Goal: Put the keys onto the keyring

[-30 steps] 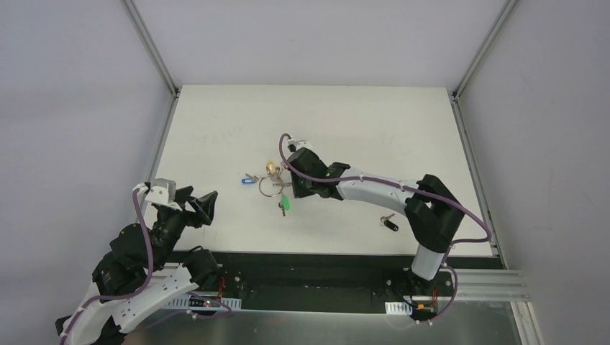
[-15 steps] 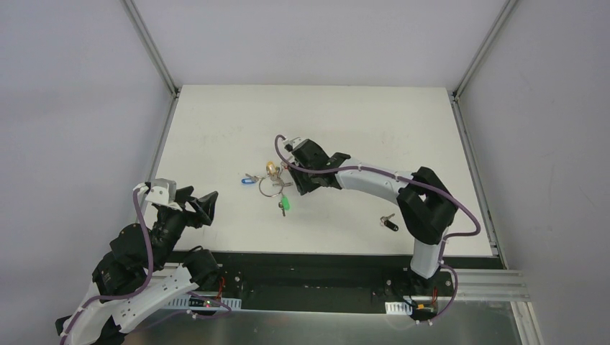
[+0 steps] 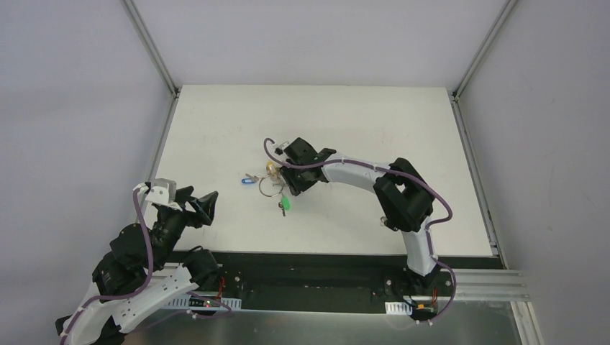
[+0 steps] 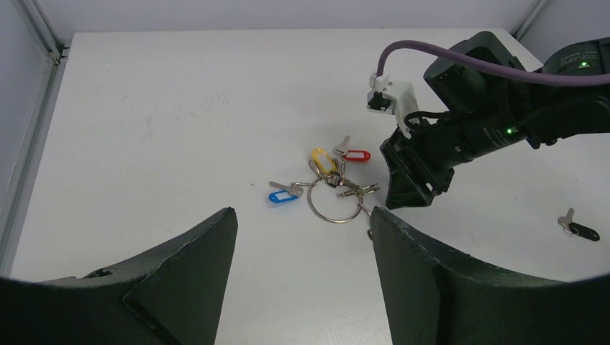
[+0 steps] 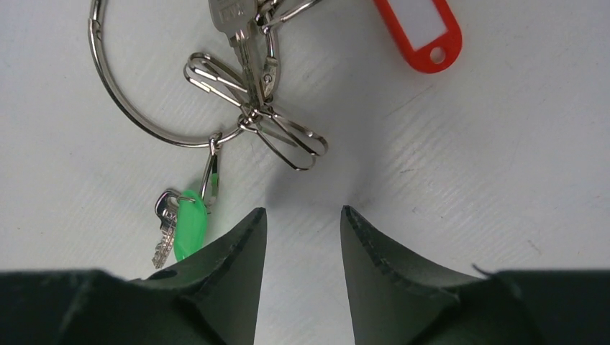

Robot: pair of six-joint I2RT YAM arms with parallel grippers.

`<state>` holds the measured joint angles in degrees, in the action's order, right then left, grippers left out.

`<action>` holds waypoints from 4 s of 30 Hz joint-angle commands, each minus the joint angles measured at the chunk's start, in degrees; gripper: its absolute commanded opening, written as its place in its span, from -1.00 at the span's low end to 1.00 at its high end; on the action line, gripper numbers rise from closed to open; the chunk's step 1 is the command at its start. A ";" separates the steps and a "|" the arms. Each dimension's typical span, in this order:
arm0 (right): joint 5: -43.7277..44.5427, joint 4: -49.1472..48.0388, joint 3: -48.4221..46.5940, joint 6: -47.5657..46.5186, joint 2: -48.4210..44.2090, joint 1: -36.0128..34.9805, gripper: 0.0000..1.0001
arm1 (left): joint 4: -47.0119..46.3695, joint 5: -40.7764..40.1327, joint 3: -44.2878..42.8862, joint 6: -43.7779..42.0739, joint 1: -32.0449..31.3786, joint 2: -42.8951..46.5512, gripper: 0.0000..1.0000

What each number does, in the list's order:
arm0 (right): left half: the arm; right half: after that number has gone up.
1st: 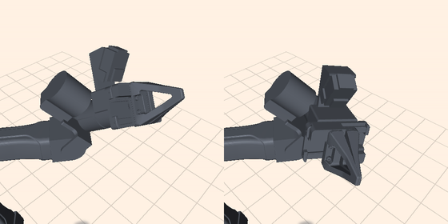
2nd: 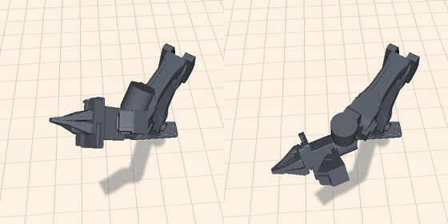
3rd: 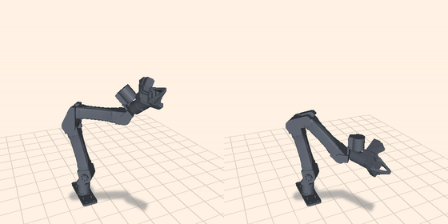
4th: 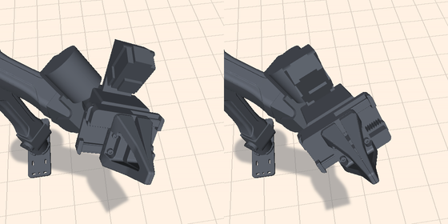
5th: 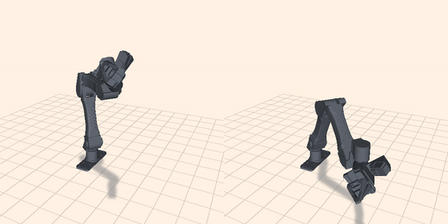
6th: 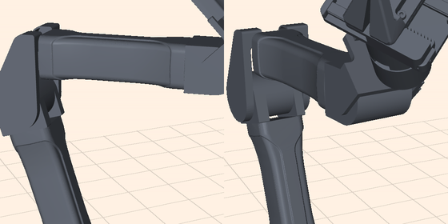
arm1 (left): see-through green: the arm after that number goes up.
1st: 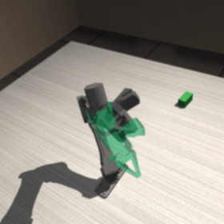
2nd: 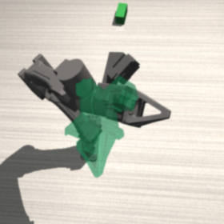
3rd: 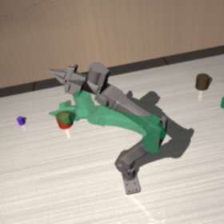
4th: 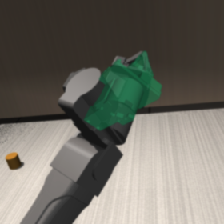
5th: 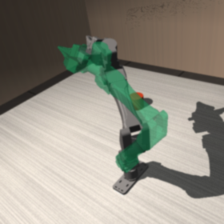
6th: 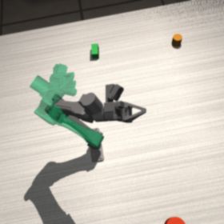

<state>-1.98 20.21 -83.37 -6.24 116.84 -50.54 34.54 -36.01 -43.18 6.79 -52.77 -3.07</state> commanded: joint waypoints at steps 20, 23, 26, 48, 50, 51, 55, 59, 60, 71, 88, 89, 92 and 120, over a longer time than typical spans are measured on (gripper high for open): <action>-2.20 0.56 -8.09 -2.04 5.78 -0.64 -0.12 | -1.76 0.37 0.24 -0.14 0.52 -0.35 0.36; -2.55 0.02 -8.27 -1.97 6.03 -1.22 -0.12 | -1.74 0.41 0.23 -0.13 0.52 -0.28 0.36; -2.29 -0.33 -8.91 -1.89 6.68 -1.71 -0.12 | -1.76 0.41 0.28 -0.18 0.55 -0.19 0.35; 3.44 -5.79 -2.30 2.68 3.57 -4.31 -0.01 | -1.76 1.12 0.21 -0.27 0.55 -0.24 0.36; 6.88 -6.64 -0.75 2.77 2.46 -4.96 0.01 | -1.76 1.07 0.27 -0.20 0.55 -0.19 0.36; 8.08 -7.27 0.12 2.98 1.76 -5.24 0.01 | -1.76 1.11 0.26 -0.17 0.56 -0.12 0.36; 12.37 -9.30 3.43 3.56 -0.81 -5.94 0.04 | -1.74 1.16 0.24 -0.17 0.55 0.00 0.36; 13.47 -9.88 5.05 4.28 -1.77 -6.21 0.06 | -1.76 1.28 0.20 -0.17 0.56 -0.20 0.36; 13.30 -10.00 5.15 4.42 -1.87 -6.23 0.06 | -1.76 1.29 0.28 -0.16 0.53 -0.18 0.36; 9.65 -9.50 2.88 4.76 -0.11 -6.58 -0.16 | -1.76 1.29 0.24 -0.11 0.54 0.06 0.36; 6.78 -8.79 -1.54 2.33 3.05 -6.87 -0.22 | -1.74 1.12 0.25 -0.19 0.52 0.04 0.36; 6.74 -8.58 -1.99 2.08 3.39 -6.93 -0.22 | -1.76 1.12 0.31 -0.13 0.49 0.14 0.36; 6.48 -7.87 -3.02 1.54 4.08 -6.91 -0.26 | -1.75 0.99 0.34 -0.19 0.52 0.04 0.36; 7.00 -7.22 3.95 6.06 -2.66 -7.63 -1.00 | -1.89 5.72 0.29 -0.24 0.56 -0.75 0.36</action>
<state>5.69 8.95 -81.62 -1.43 118.30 -57.28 34.54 -34.30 -43.18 6.76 -52.77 -3.07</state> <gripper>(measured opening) 0.015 0.677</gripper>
